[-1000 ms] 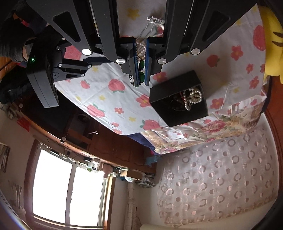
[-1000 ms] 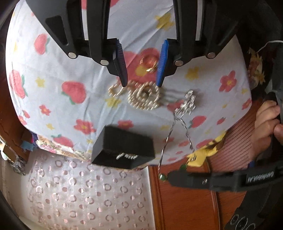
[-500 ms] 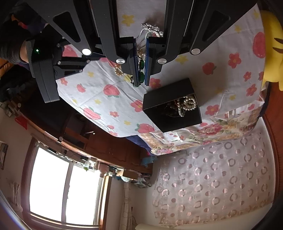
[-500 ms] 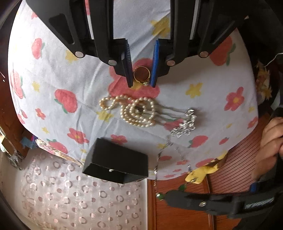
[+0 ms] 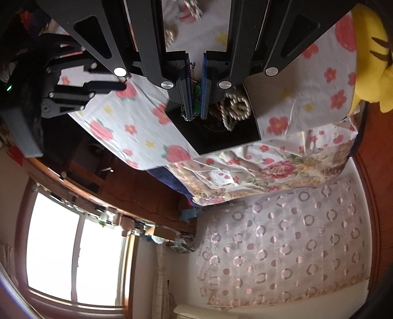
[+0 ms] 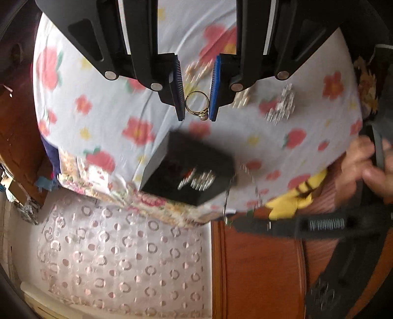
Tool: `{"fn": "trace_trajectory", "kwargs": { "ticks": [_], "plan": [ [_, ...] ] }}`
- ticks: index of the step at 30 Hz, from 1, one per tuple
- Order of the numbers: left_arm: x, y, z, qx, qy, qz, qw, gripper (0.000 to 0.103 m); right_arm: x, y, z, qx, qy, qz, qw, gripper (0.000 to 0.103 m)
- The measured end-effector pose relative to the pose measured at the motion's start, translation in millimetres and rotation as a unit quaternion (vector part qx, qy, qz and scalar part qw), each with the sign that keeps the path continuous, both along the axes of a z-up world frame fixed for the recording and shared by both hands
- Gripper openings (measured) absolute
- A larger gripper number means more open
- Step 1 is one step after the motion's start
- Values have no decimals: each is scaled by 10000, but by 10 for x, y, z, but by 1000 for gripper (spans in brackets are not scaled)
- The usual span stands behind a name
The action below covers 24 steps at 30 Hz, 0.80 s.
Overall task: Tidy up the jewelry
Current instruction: 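Lower the pearl strand and gold ring into the black box, open both grippers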
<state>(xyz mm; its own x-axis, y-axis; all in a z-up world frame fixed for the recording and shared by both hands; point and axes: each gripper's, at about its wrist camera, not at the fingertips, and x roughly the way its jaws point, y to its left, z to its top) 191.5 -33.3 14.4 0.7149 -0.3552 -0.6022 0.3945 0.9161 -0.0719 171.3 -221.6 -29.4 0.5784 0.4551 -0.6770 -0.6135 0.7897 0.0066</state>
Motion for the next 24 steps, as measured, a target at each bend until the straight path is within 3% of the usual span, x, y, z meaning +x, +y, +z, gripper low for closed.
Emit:
{"fn": "trace_trajectory", "kwargs": {
  "ticks": [5,12,22,24],
  "plan": [
    [421,3,-47,4,53,93,9999,6,453,93,182,179,-142,67,9997,22],
    [796,-13,-248,28,254,99,9996,6,914,272,139,185,-72,195,9996,22],
    [823,112,-361,-104,344,176,9992,9,1114,339,-99,78,163,194,9996,23],
    [743,136,-343,-109,308,174,9993,15,1091,339,-81,87,127,200,9997,23]
  ]
}}
